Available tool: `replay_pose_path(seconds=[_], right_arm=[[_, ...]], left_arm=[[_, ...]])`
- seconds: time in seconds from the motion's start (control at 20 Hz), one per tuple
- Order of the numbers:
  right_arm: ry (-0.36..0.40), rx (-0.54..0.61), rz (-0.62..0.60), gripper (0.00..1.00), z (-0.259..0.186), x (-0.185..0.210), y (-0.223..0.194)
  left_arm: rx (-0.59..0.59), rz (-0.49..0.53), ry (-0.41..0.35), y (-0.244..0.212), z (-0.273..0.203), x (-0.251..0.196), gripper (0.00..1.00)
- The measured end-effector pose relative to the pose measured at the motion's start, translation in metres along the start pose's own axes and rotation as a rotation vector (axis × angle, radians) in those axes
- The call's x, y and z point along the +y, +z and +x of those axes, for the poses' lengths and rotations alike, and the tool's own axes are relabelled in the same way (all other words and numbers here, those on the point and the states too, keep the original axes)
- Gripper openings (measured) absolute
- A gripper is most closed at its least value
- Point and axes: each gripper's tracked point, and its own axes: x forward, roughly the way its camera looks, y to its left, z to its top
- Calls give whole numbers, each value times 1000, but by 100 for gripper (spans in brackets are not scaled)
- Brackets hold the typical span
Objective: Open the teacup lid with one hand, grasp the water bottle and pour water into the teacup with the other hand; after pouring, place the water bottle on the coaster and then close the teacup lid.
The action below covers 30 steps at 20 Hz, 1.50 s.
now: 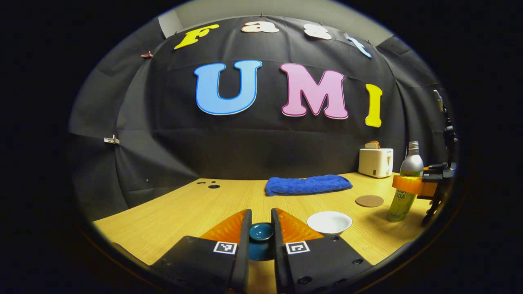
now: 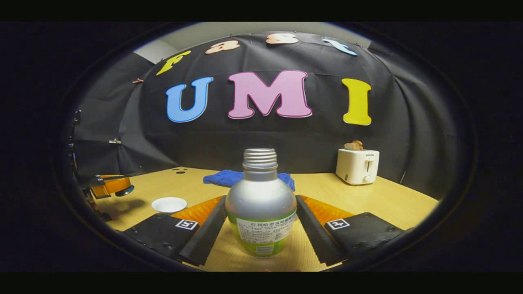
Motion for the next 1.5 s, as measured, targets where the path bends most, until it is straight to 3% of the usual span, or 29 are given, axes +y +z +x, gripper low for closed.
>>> replay_pose_path(seconds=[0.5,0.6,0.65,0.9,1.2,1.5], right_arm=[[-45,1,-46,97,4,-2,-3],[-54,2,-42,92,2,-1,-3],[-52,4,-41,85,6,0,-4],[-24,31,-105,82,7,12,-5],[-56,33,-424,80,10,18,10],[-53,-37,-788,80,26,30,28]], left_arm=[[2,1,-41,1,7,-3,29],[2,1,-50,1,7,-5,29],[3,1,-52,1,7,-5,29],[3,2,-56,2,7,-5,29],[1,3,-77,2,7,-5,29],[5,2,-5,1,10,37,29]])
